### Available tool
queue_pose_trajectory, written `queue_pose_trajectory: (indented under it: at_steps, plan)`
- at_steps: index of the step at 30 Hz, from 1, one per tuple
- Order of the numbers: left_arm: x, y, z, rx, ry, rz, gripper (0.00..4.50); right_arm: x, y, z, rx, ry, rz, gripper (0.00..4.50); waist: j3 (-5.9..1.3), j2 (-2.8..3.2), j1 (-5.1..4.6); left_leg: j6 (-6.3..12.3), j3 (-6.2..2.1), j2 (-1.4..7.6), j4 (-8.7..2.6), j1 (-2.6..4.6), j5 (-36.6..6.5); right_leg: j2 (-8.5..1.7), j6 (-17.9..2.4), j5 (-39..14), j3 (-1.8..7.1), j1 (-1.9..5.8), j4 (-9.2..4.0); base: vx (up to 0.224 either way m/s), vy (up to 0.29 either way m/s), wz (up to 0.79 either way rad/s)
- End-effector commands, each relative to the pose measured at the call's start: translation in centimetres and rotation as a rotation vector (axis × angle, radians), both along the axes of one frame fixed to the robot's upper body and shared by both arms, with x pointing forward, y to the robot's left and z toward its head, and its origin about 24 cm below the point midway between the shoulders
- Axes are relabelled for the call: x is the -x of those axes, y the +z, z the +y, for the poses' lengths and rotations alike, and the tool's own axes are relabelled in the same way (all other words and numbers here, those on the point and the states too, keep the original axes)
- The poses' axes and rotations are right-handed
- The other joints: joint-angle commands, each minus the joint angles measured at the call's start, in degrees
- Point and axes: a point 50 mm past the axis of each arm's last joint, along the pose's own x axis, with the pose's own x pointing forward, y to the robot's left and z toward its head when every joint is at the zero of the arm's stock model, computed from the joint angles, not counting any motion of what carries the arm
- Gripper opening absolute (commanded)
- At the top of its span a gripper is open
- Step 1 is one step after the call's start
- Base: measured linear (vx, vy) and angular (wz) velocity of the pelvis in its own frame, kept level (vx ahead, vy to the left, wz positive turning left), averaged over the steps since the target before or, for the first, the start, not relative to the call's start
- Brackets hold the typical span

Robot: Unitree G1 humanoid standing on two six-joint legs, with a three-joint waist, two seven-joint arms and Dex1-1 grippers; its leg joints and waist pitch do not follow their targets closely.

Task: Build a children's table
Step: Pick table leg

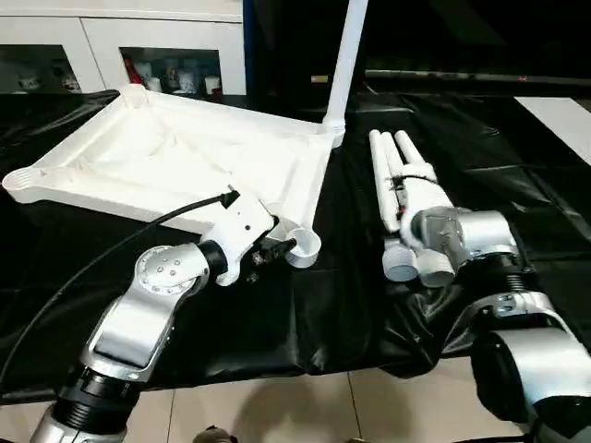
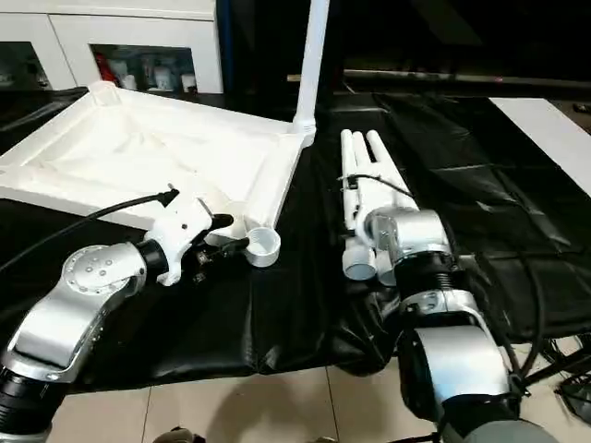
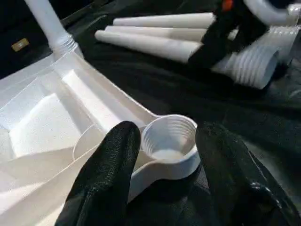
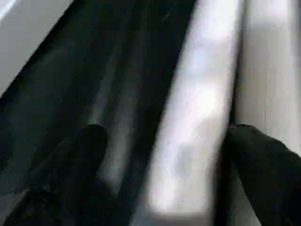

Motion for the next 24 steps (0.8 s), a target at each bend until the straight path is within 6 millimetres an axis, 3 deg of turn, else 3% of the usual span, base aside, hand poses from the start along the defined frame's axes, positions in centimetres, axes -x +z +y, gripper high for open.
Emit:
queue_pose_trajectory:
  at_steps: [1,13,15,18,19,24]
  plan:
    - [0.1,0.3,-0.1,-0.006,-0.015,-0.006,2.39,-0.1,0.0,-0.3,-0.010,-0.015,0.008,4.45,-4.49,0.45,0.02,-2.12,0.24,0.80,-3.50,0.68,-8.4,-3.03,-11.5,-4.1,2.50,2.99,-3.51,0.000,0.000,0.00]
    - [0.2,0.5,-0.3,-0.016,-0.026,-0.012,2.39,0.1,-1.0,-0.2,-0.051,-0.024,0.065,4.30,-4.52,0.29,0.01,-2.00,0.24,0.77,-3.45,0.59,-7.9,-3.05,-11.4,-4.1,2.48,3.10,-3.38,0.000,0.000,0.00]
    - [0.1,0.6,-0.4,-0.021,-0.029,-0.020,2.39,0.1,-1.2,-0.4,-0.062,-0.043,0.084,3.94,-4.55,0.24,0.06,-1.97,0.24,0.78,-3.46,0.60,-7.9,-3.08,-11.4,-4.2,2.46,3.12,-3.36,0.000,0.000,0.00]
    - [0.1,0.6,-0.5,-0.019,-0.044,-0.022,2.39,0.2,-1.4,-0.5,-0.079,-0.065,0.103,3.81,-4.52,0.15,0.04,-2.14,0.26,0.77,-3.45,0.64,-8.5,-3.09,-11.4,-4.8,2.43,3.06,-3.43,0.000,0.000,0.00]
    - [0.1,0.7,-0.6,-0.018,-0.051,-0.020,2.67,0.2,-1.5,-0.6,-0.084,-0.071,0.108,3.67,-4.55,0.14,0.05,-2.12,0.25,0.77,-3.43,0.63,-8.5,-3.09,-11.4,-4.8,2.43,3.08,-3.42,0.000,0.000,0.00]
    - [-0.1,0.7,-0.6,0.043,-0.028,0.011,3.00,0.2,-1.6,-0.8,-0.094,-0.098,0.116,3.34,-4.56,0.10,0.08,-2.33,0.26,0.73,-3.40,0.60,-8.6,-3.08,-11.6,-4.6,2.39,3.06,-3.39,0.000,0.000,0.00]
